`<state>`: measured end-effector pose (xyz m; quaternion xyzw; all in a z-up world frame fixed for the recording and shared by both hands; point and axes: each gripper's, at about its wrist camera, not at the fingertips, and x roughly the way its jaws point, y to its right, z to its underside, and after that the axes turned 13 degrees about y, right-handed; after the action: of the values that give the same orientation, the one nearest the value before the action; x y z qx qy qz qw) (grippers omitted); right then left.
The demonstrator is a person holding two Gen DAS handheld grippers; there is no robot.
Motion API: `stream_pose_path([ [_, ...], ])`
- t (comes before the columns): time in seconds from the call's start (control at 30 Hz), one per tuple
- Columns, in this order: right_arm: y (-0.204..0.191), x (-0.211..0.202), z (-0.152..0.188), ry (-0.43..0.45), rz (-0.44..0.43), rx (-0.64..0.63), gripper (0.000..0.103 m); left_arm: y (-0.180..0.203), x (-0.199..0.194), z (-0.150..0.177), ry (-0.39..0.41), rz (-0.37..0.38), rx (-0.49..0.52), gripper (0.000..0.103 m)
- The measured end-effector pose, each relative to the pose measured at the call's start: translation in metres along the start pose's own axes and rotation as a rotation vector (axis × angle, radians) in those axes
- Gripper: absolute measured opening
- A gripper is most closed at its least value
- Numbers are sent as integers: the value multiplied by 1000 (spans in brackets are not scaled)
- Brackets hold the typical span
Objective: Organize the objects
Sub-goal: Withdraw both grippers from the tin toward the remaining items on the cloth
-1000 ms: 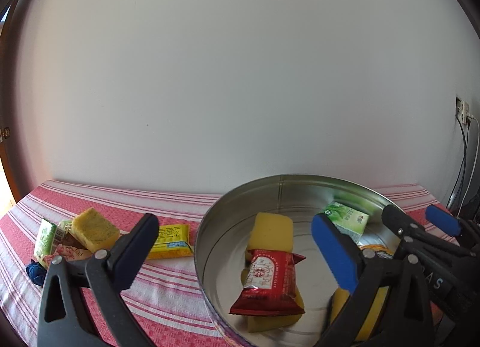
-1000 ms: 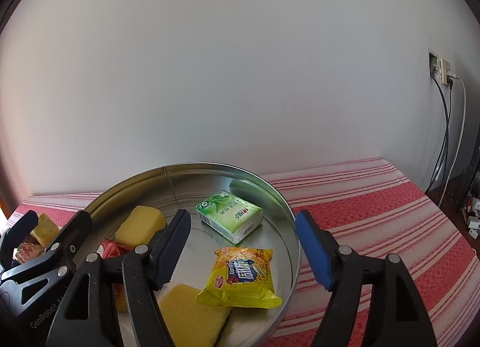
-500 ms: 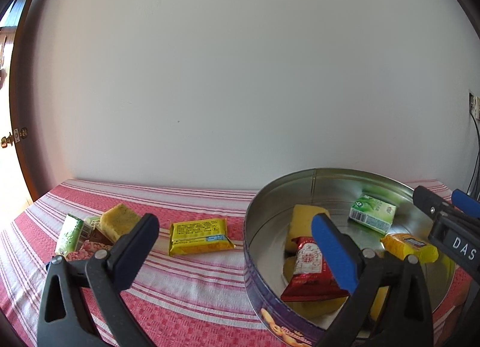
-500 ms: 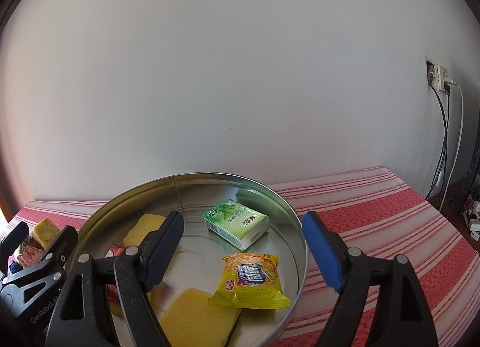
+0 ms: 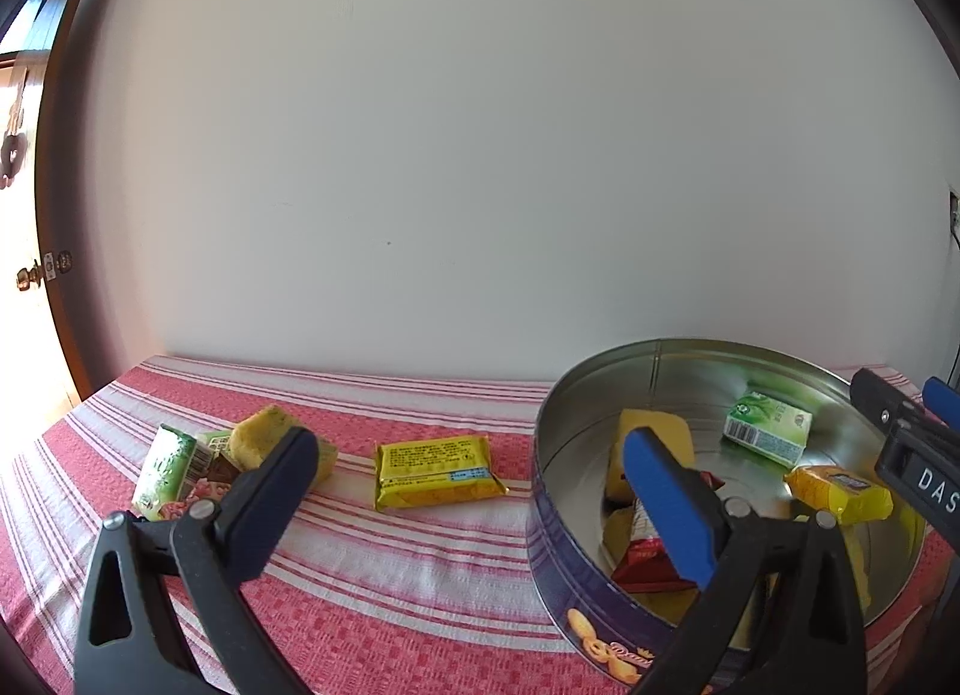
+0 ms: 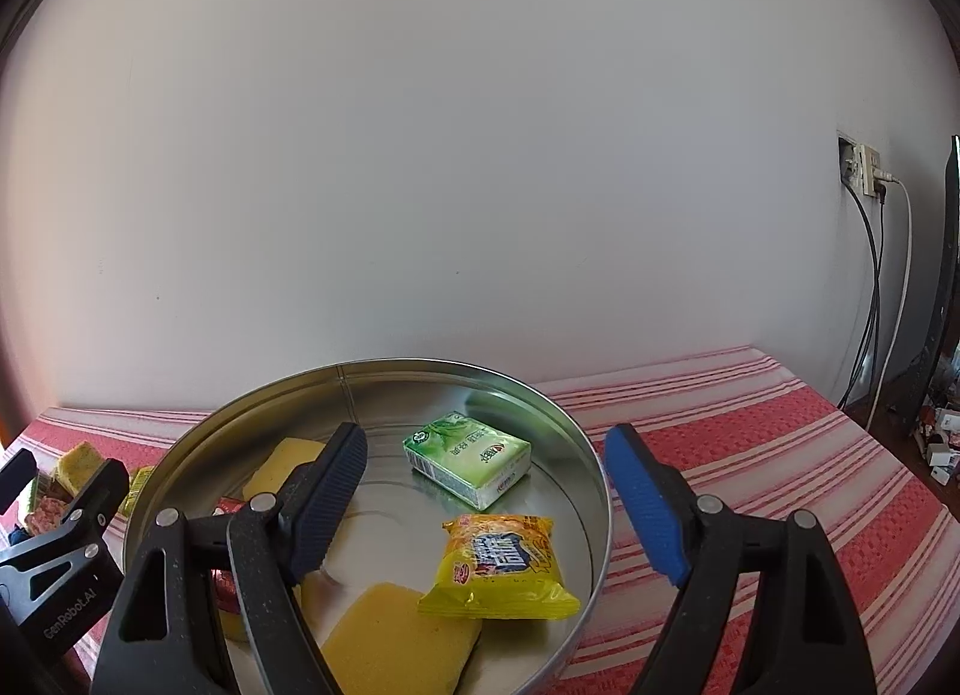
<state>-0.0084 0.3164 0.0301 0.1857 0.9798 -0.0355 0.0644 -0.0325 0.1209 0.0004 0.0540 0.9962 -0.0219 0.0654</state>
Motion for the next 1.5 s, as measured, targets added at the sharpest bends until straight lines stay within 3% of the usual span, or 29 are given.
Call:
stream_pose_path([
  [0.23, -22, -6, 8, 6, -8, -79, 83, -7, -1, 0, -6, -1, -8, 103],
  [0.5, -34, -23, 7, 84, 31, -144, 83, -25, -3, 1, -17, -13, -40, 103],
  [0.77, -44, -34, 9, 74, 80, -139, 83, -44, -7, 3, -33, 43, -40, 103],
  [1.5, -106, -57, 21, 15, 5, -114, 83, -131, 1, 14, -108, 5, -75, 103],
])
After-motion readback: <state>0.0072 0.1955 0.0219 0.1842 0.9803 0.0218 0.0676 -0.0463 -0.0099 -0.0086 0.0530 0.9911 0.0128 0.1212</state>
